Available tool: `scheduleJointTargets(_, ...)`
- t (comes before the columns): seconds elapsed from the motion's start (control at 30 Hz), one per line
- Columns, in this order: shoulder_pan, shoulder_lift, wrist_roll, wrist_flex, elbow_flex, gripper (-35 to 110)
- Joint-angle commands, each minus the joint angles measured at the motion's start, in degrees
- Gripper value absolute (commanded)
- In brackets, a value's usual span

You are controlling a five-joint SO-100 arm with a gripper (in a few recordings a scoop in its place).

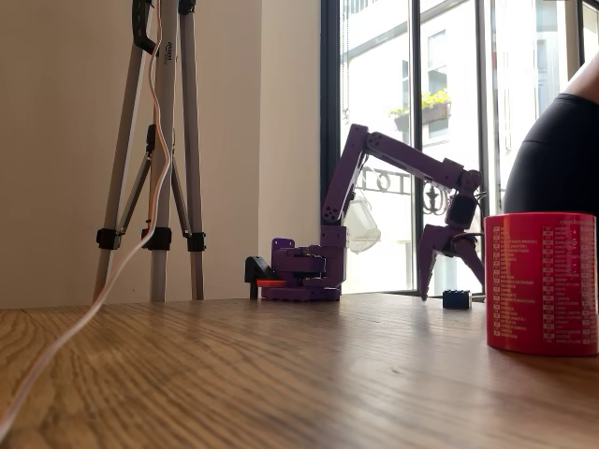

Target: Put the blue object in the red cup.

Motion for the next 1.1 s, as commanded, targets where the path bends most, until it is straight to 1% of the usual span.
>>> scheduleJointTargets(0.0,0.2,1.1,-0.8,-0.1,-0.5,17)
scheduleJointTargets(0.03,0.2,1.1,-1.0,-0.2,-0.5,3)
scheduleJointTargets(0.07,0.2,1.1,-1.1,-0.2,-0.5,1)
scheduleJointTargets(0.4,0.6,3.7,2.4,-0.4,-0.4,1)
scheduleJointTargets(0.67,1.6,7.4,2.8,-2.0,-0.7,1)
scheduleJointTargets(0.77,5.9,14.0,1.4,-0.4,-4.0,1)
scheduleJointTargets(0.9,15.4,22.8,-4.7,0.3,-12.1,1)
scheduleJointTargets(1.07,28.4,26.8,-16.5,-5.4,-25.0,1)
